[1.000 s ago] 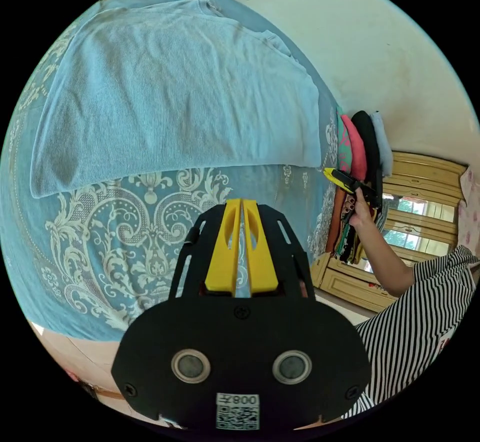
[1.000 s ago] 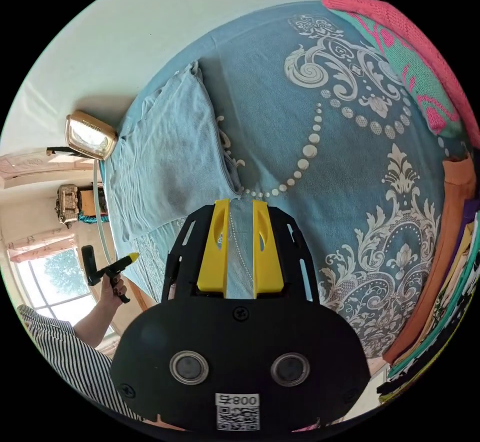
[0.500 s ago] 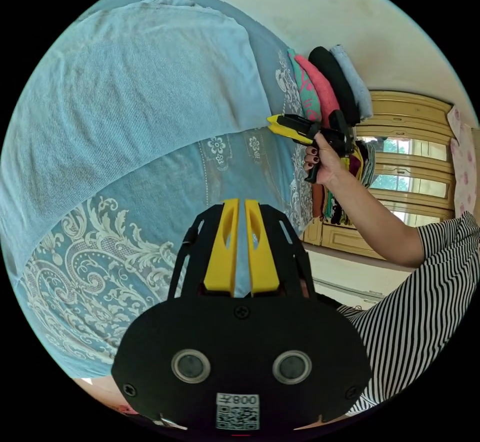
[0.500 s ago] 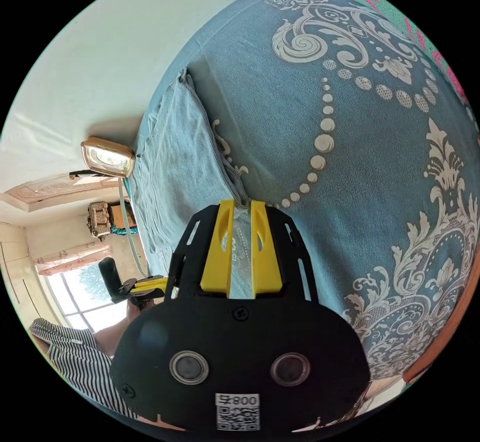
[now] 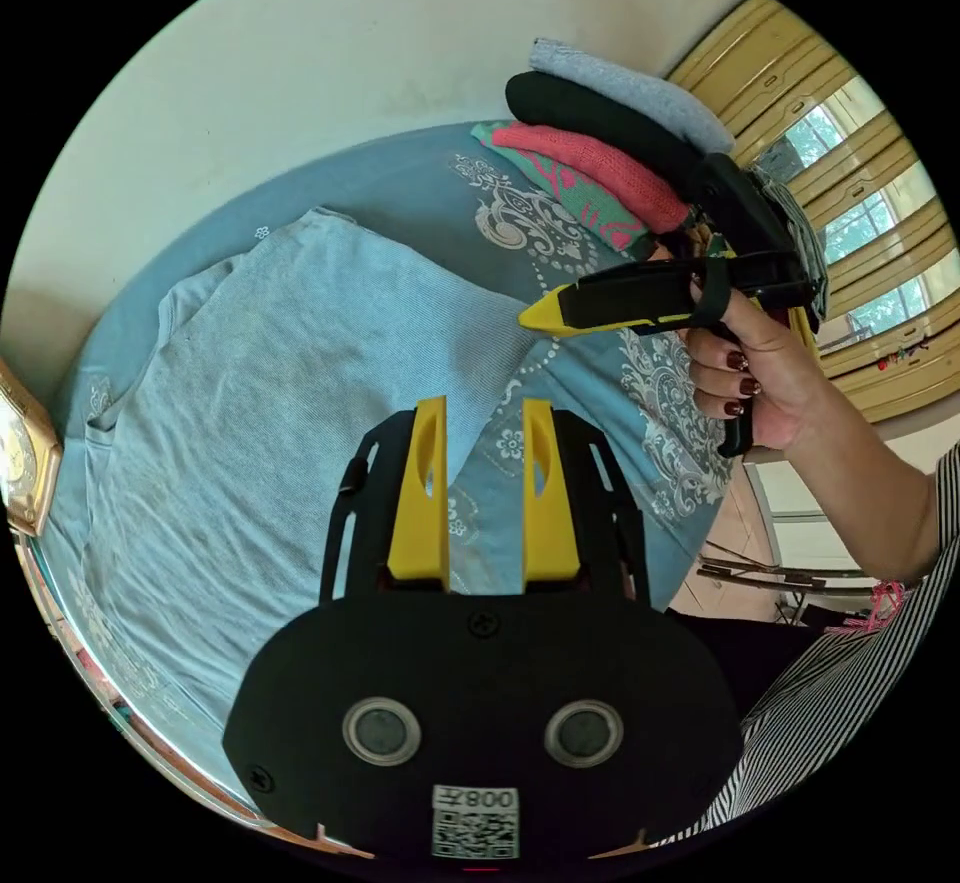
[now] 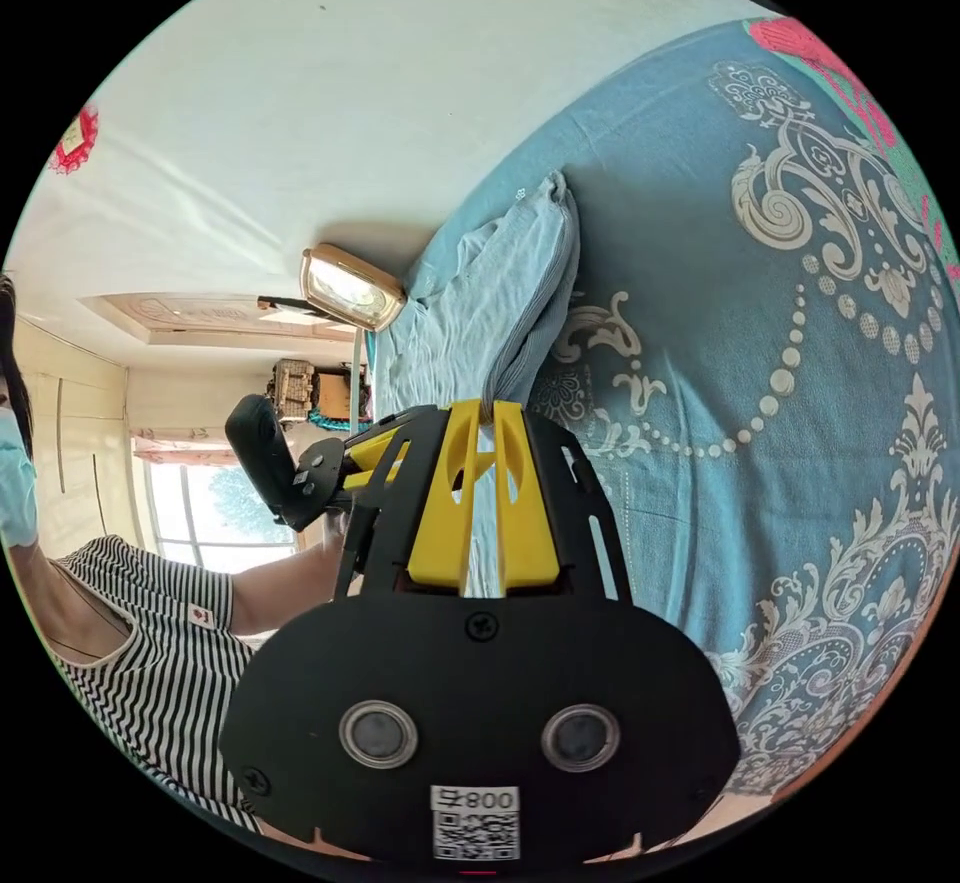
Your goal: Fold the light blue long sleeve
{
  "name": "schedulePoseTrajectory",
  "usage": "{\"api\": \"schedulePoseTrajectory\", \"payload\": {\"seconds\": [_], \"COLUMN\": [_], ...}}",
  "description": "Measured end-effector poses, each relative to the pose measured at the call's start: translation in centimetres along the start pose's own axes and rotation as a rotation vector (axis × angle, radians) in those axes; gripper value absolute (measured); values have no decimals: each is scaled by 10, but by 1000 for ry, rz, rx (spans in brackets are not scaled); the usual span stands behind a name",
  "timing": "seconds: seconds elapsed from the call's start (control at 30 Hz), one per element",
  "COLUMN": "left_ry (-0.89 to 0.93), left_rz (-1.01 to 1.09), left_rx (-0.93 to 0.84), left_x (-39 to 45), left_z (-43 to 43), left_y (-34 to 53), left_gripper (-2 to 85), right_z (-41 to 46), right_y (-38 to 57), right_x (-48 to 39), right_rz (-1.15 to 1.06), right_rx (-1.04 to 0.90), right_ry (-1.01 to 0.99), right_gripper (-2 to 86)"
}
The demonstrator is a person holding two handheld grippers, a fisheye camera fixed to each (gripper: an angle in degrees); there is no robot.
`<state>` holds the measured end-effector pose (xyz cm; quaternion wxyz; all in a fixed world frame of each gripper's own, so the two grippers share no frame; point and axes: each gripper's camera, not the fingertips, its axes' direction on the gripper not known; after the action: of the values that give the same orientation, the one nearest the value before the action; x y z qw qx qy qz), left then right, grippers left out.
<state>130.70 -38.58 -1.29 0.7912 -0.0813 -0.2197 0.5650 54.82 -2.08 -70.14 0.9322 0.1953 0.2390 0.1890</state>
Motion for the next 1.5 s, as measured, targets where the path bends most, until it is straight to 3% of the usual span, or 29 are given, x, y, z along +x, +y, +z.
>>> {"api": "schedulePoseTrajectory", "payload": {"seconds": [0.37,0.57,0.93,1.33,1.5], "left_ry": [-134,10,73,137,173], "left_rz": [21,-148,-169,-152,-157], "left_rx": [-9,59,75,71,87], "left_x": [42,12,-15,-63,-91], "left_z": [-50,-83,-97,-84,-83], "left_y": [-58,-46,-13,62,117], "left_gripper": [29,20,17,18,17], "right_z": [16,27,112,192,209], "right_y": [-40,-96,-220,-302,-319], "right_x": [-18,12,5,-70,-144], "right_rz": [-70,42,168,250,180], "right_rx": [2,82,2,-52,-15], "right_ry": [-65,-134,-208,-215,-158], "right_gripper": [15,59,106,57,35]}}
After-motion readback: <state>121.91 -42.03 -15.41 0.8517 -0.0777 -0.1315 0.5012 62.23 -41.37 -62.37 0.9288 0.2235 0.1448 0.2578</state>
